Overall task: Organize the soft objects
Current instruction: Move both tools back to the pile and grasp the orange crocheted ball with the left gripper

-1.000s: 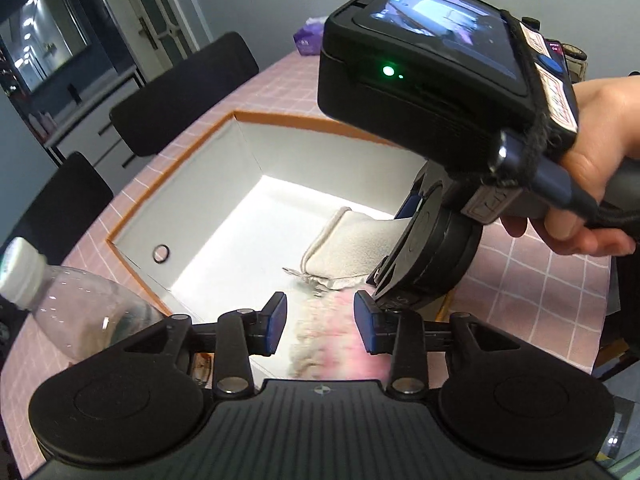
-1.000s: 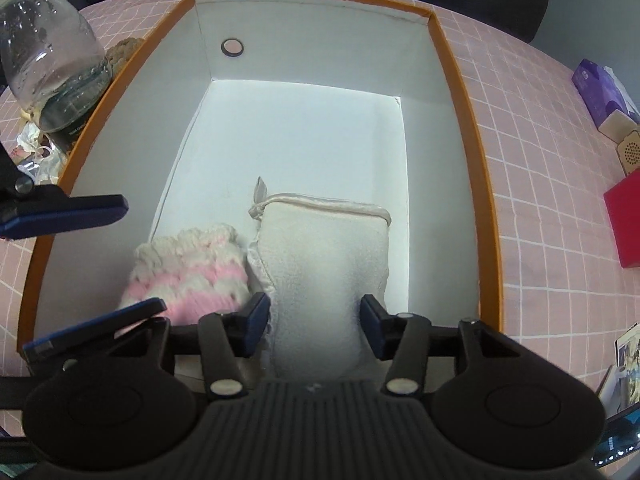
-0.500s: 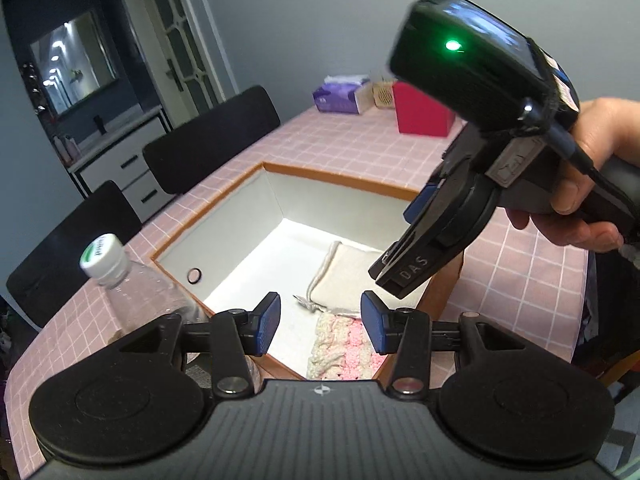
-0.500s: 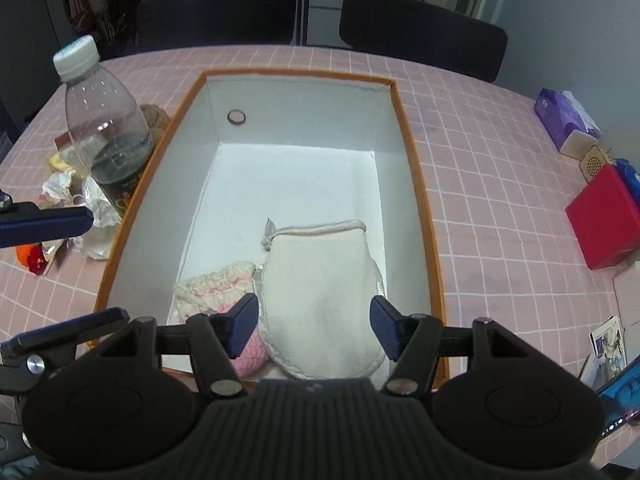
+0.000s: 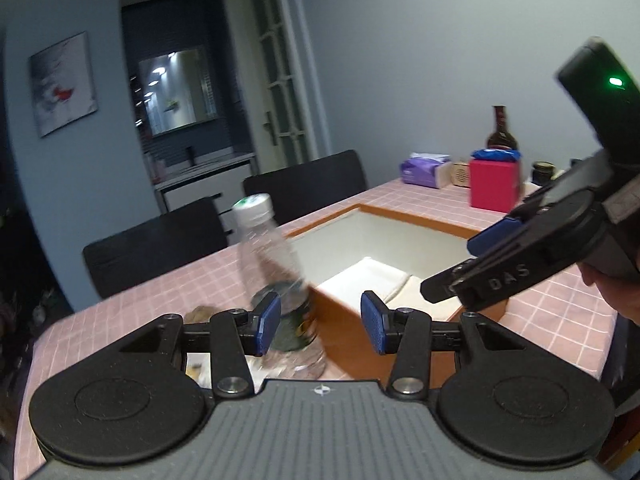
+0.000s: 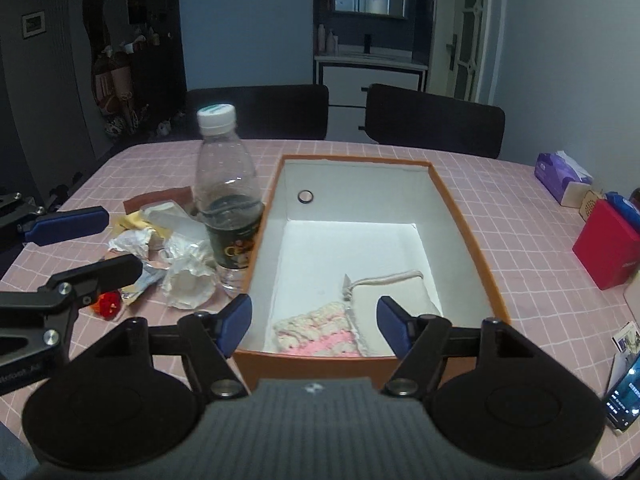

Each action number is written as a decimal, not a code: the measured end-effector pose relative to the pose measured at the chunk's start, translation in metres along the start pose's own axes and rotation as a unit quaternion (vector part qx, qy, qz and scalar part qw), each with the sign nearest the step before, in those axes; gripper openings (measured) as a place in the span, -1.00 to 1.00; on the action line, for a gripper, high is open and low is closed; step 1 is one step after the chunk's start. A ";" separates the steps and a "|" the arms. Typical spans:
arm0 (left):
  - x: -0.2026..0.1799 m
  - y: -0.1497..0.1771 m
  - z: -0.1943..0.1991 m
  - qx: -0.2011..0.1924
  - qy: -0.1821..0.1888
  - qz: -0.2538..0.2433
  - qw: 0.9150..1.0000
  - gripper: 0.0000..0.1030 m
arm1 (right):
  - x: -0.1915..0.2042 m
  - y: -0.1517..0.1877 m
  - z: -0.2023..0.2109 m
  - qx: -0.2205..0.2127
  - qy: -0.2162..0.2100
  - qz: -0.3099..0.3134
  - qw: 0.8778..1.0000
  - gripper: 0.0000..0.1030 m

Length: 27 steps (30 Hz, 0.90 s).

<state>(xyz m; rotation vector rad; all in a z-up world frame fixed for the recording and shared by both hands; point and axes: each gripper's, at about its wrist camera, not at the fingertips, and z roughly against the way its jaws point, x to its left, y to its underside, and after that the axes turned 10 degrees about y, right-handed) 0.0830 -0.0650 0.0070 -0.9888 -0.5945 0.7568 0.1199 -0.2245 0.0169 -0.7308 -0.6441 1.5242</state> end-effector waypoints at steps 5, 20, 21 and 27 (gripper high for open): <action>0.024 0.023 0.013 -0.007 -0.037 0.052 0.998 0.04 | 0.038 0.017 0.007 -0.054 -0.013 0.016 0.998 0.47; 0.092 0.115 0.046 -0.011 -0.125 0.157 0.980 0.04 | 0.145 0.067 -0.017 -0.173 -0.056 0.074 0.980 0.24; 0.097 0.120 0.048 -0.009 -0.125 0.166 0.978 0.04 | 0.150 0.069 -0.019 -0.173 -0.057 0.077 0.980 0.21; 0.113 0.136 0.042 0.019 -0.098 0.176 0.979 0.04 | 0.177 0.073 -0.041 -0.148 -0.078 0.111 0.980 -0.10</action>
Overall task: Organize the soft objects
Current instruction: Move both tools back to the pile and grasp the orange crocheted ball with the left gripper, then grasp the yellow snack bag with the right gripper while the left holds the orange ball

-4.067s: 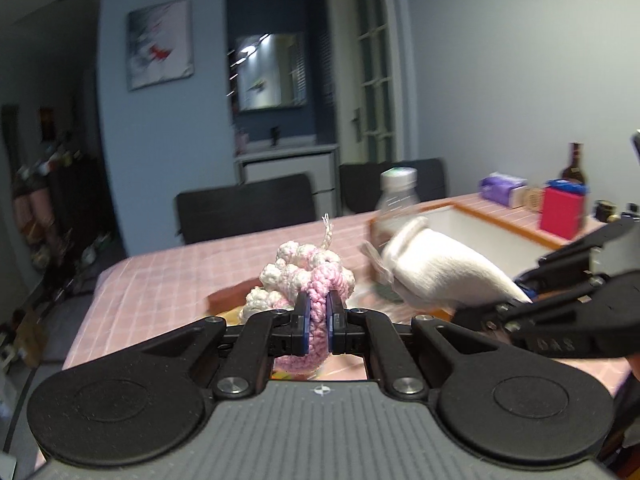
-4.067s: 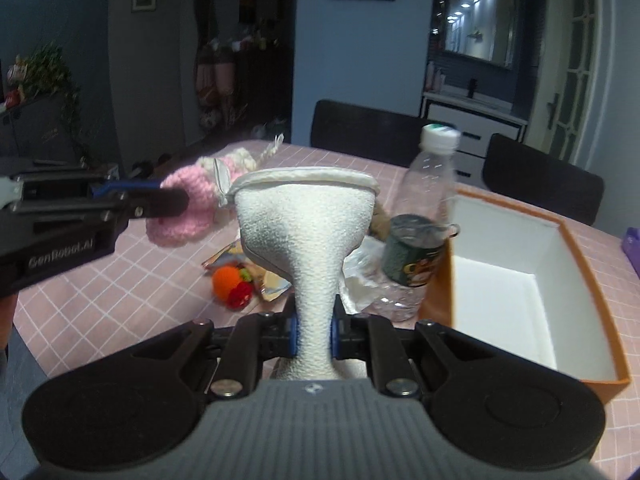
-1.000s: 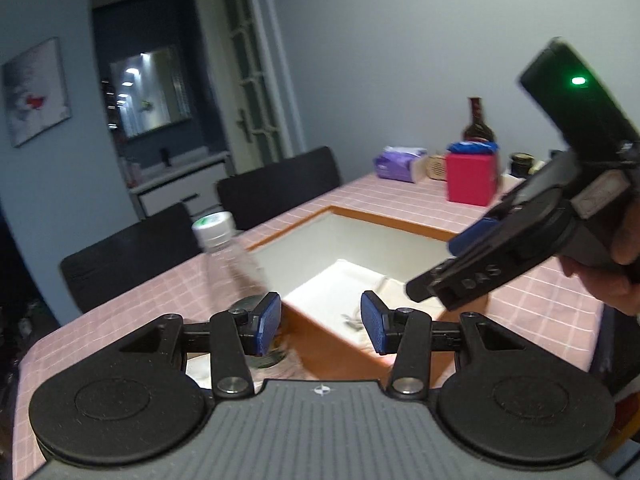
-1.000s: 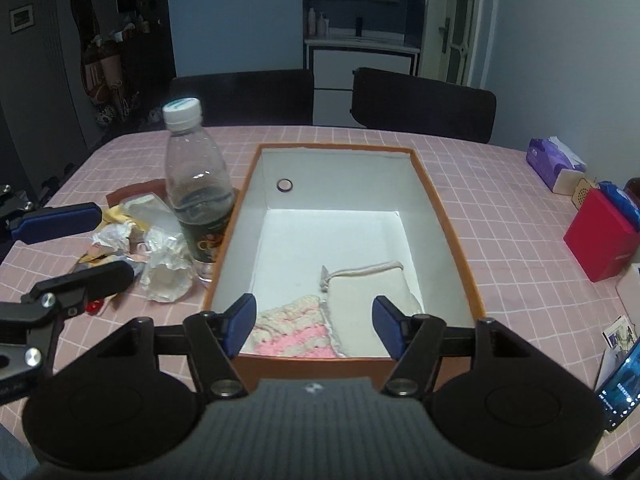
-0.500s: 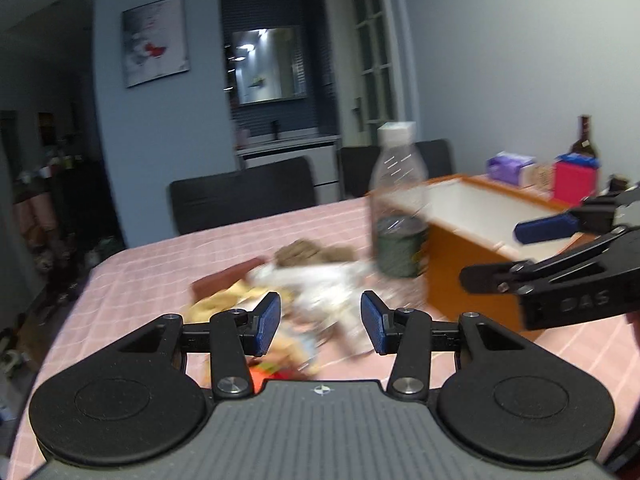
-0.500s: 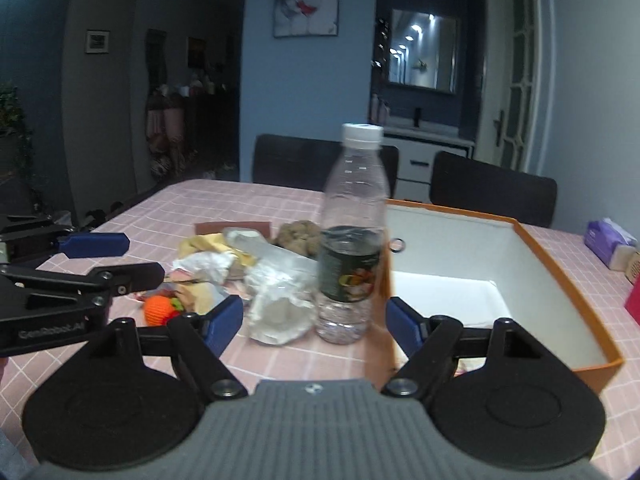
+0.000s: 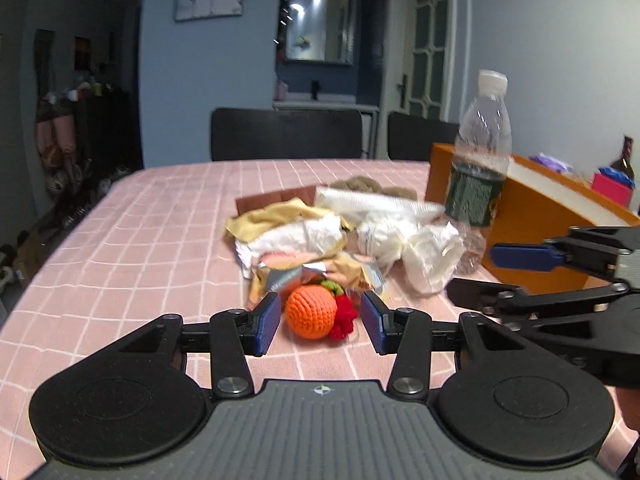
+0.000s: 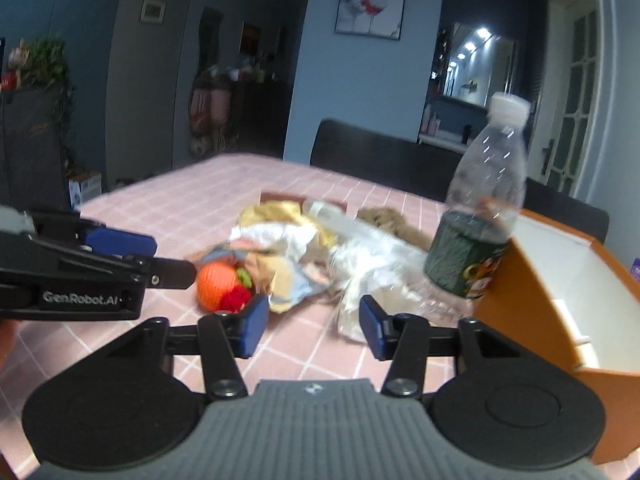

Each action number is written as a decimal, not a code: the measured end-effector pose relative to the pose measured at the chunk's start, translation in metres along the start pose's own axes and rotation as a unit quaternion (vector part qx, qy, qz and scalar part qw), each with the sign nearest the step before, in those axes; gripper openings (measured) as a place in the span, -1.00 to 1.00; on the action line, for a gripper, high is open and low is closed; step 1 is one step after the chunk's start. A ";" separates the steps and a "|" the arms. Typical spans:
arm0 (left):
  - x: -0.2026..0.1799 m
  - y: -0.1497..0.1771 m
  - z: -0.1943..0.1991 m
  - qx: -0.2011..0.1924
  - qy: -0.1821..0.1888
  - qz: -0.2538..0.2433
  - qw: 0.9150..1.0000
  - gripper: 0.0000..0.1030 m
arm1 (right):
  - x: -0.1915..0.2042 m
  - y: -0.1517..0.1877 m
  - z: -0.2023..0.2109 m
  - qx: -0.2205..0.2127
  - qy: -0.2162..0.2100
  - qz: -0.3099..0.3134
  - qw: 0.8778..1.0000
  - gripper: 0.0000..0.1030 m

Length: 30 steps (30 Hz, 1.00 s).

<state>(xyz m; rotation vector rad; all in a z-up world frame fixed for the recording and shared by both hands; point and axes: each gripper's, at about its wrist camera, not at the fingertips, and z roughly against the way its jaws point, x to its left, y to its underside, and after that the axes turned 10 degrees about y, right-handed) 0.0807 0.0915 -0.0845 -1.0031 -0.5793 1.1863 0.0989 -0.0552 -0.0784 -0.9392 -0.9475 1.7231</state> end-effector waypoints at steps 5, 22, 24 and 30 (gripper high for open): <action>0.009 0.000 -0.024 0.036 0.014 0.026 0.999 0.30 | 0.005 0.006 -0.025 0.038 -0.004 -0.004 0.999 -0.10; 0.025 -0.013 -0.056 0.076 0.001 0.054 0.996 0.04 | 0.010 0.003 -0.066 0.049 -0.032 0.052 0.997 -0.18; 0.028 -0.017 -0.045 0.070 -0.006 0.055 0.996 0.03 | 0.012 -0.003 -0.067 0.040 -0.040 0.055 0.997 -0.19; 0.046 -0.024 -0.013 0.043 -0.051 0.065 0.996 0.03 | 0.018 -0.031 -0.072 0.021 -0.068 0.017 0.997 -0.19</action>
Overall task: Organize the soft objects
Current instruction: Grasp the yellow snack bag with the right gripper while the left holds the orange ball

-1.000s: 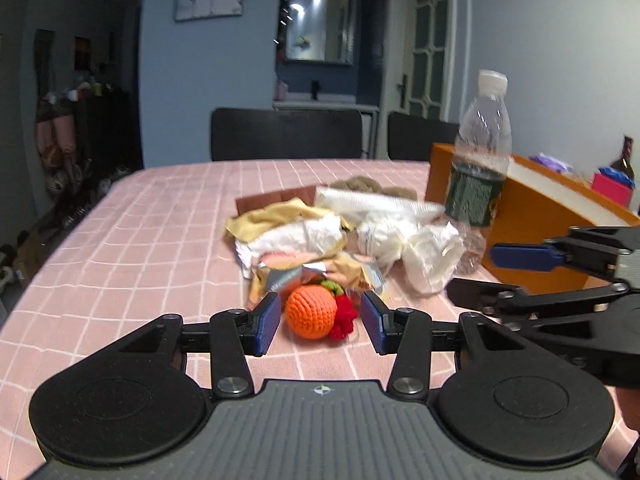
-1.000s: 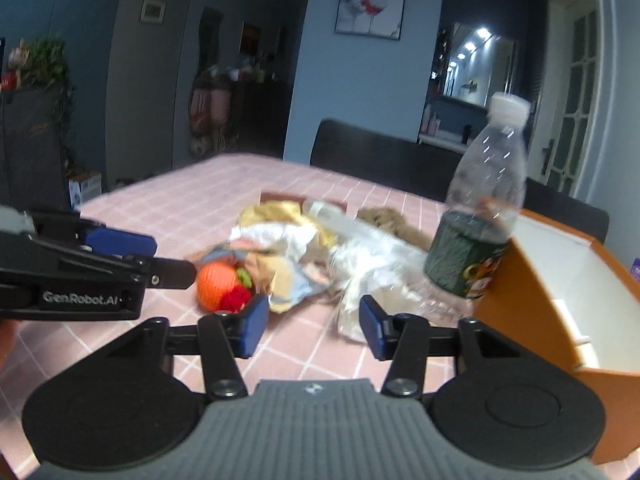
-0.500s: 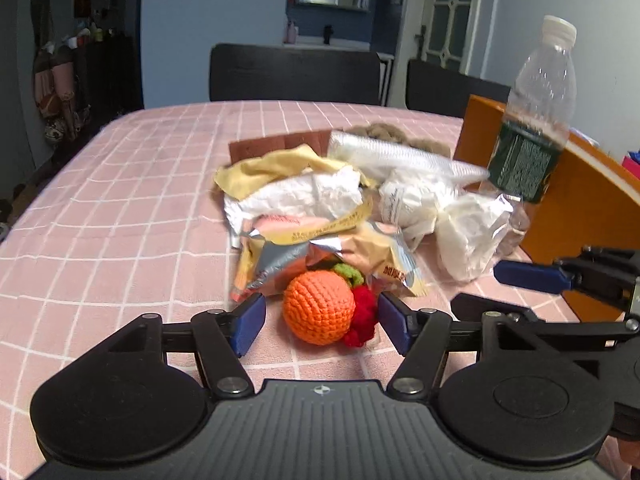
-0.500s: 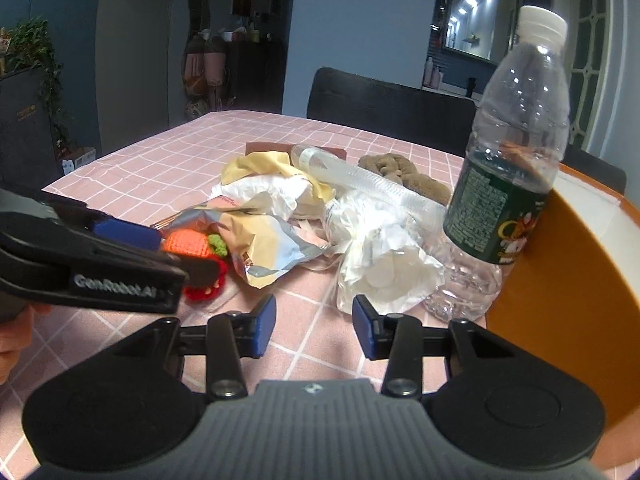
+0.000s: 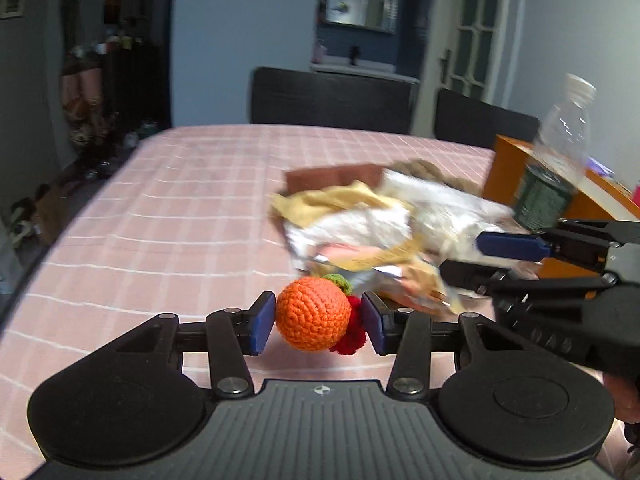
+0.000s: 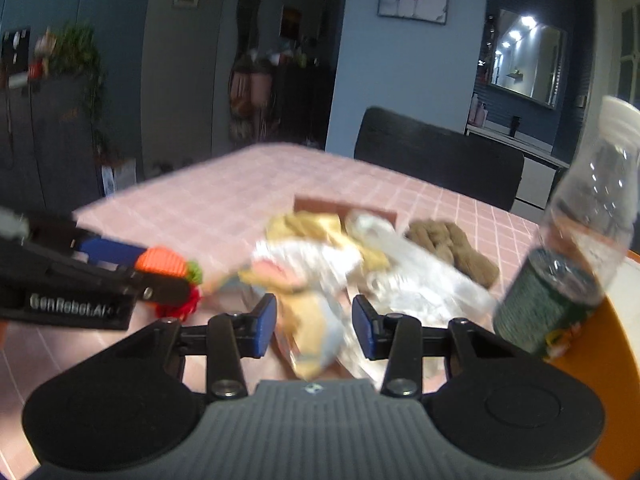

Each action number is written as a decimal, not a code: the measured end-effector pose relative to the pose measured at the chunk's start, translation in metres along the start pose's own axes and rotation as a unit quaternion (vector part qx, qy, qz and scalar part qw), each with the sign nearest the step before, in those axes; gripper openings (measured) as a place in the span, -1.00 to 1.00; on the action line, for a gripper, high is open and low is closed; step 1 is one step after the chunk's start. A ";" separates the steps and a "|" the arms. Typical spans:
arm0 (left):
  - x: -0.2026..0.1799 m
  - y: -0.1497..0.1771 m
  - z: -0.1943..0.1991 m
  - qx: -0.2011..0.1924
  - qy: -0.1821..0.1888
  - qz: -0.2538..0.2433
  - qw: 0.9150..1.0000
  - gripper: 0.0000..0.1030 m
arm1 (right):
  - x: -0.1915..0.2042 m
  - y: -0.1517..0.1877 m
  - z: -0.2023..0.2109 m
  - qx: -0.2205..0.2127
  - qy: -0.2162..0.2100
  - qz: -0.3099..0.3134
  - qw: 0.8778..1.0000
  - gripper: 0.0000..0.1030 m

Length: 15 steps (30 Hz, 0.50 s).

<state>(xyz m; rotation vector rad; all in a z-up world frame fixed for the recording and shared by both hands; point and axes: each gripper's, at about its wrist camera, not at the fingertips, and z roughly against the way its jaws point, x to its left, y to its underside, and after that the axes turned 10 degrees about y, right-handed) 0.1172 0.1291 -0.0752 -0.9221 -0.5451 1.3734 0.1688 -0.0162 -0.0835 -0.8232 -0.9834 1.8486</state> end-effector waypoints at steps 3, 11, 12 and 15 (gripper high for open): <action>0.005 -0.002 0.004 -0.002 -0.011 -0.002 1.000 0.03 | 0.010 -0.013 0.000 0.008 0.000 0.002 1.000 -0.19; 0.010 -0.001 0.000 0.002 0.002 0.006 1.000 0.04 | 0.021 -0.025 0.001 -0.021 0.000 -0.009 1.000 -0.21; 0.010 -0.001 -0.001 0.002 0.004 0.006 1.000 0.04 | 0.022 -0.026 -0.007 -0.021 -0.001 -0.012 1.000 -0.21; 0.010 0.000 0.002 -0.001 0.008 0.008 1.000 0.04 | 0.025 -0.023 -0.041 0.005 0.019 -0.011 1.000 -0.18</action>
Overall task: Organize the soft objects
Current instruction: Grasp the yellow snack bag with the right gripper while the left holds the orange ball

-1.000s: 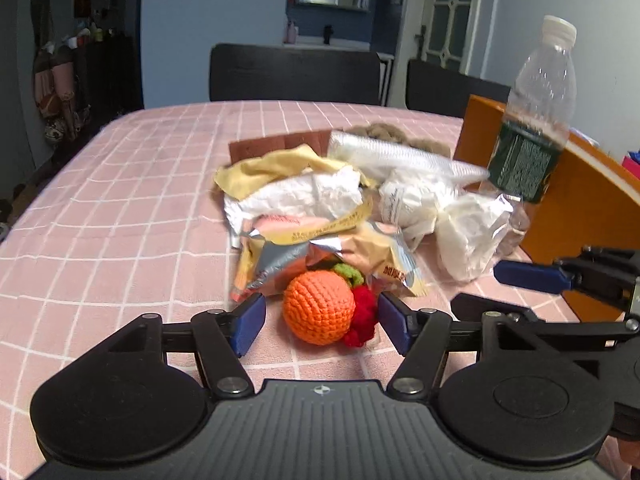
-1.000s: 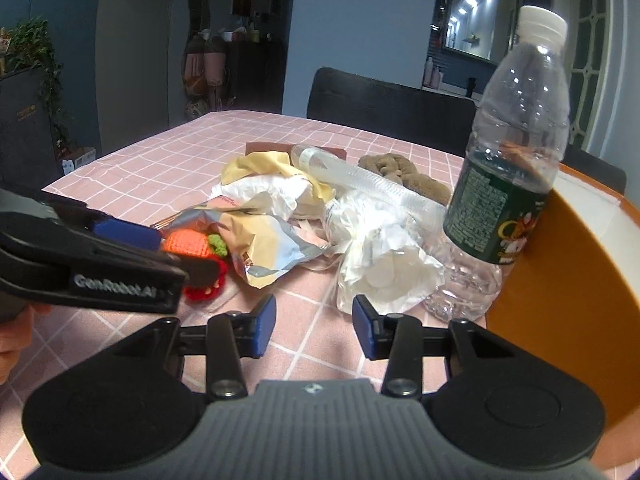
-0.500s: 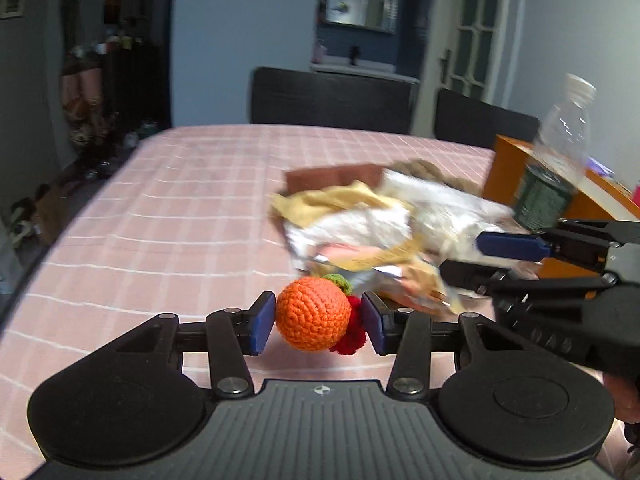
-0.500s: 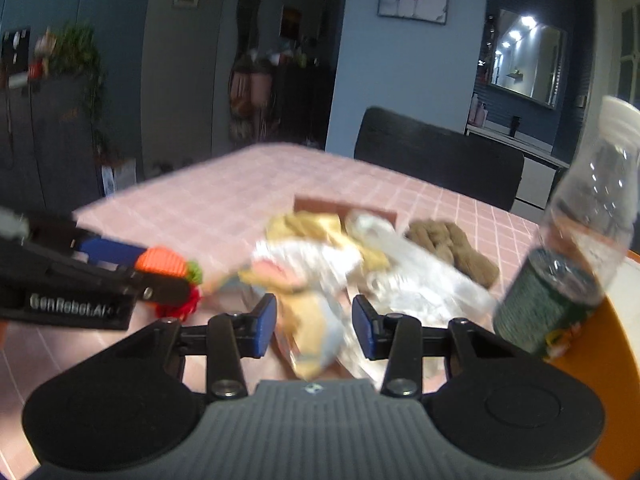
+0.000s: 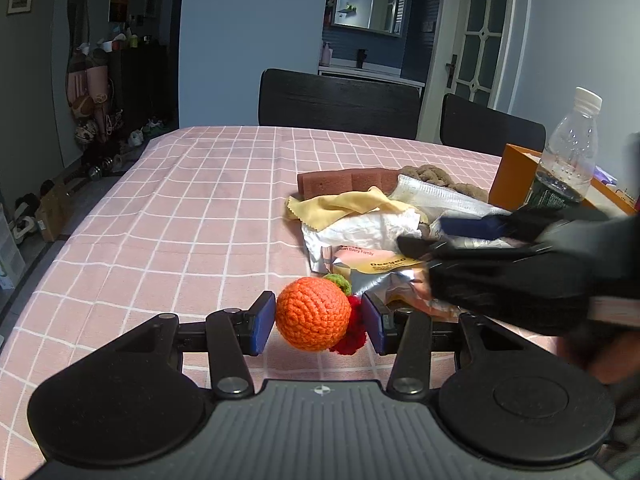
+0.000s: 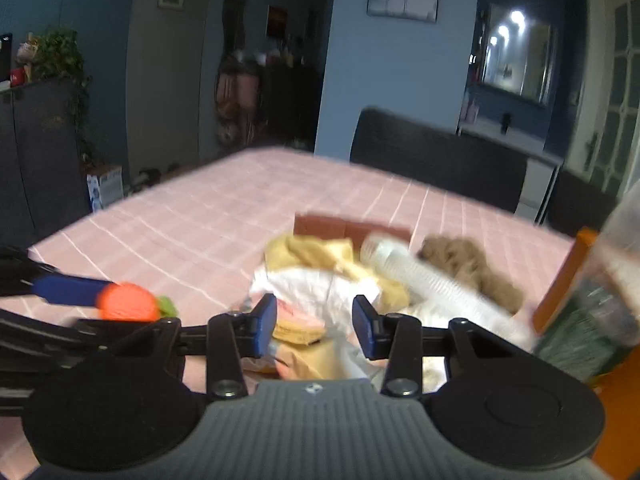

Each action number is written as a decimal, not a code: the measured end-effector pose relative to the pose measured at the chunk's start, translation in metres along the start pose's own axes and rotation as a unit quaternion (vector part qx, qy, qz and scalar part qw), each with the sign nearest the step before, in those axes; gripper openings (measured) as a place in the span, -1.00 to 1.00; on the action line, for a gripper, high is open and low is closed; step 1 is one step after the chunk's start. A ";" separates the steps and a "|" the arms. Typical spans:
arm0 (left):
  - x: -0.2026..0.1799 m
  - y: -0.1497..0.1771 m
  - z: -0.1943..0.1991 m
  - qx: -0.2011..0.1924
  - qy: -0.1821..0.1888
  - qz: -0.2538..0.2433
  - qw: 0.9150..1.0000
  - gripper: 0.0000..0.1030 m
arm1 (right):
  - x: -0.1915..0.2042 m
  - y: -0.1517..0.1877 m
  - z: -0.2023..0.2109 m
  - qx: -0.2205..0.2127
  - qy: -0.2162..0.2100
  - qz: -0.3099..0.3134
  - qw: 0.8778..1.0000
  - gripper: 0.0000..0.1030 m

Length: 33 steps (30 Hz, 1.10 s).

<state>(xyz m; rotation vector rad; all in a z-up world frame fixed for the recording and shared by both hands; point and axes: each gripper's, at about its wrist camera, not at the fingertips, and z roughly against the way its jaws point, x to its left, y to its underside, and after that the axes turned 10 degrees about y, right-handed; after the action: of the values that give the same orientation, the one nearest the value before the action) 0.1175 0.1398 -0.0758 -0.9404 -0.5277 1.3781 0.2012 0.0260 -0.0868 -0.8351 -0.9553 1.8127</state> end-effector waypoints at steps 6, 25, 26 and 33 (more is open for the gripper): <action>0.007 0.003 0.002 0.003 -0.008 0.008 1.000 0.04 | -0.004 0.017 -0.032 0.023 0.005 -0.006 1.000 0.23; 0.007 0.020 -0.001 0.040 0.006 0.014 0.999 0.04 | 0.010 0.045 0.016 0.068 -0.044 -0.029 0.996 -0.30; 0.007 0.021 0.001 0.041 0.007 0.013 0.999 0.04 | 0.009 0.048 0.022 0.067 -0.055 -0.021 0.996 -0.30; 0.005 0.020 0.009 0.036 0.017 0.011 0.999 0.04 | -0.012 0.061 0.053 0.080 -0.068 -0.002 0.994 -0.18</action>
<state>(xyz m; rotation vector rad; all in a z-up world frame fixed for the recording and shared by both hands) 0.0994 0.1455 -0.0877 -0.9114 -0.4400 1.3904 0.1365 -0.0172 -0.1129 -0.6177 -0.8818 1.9345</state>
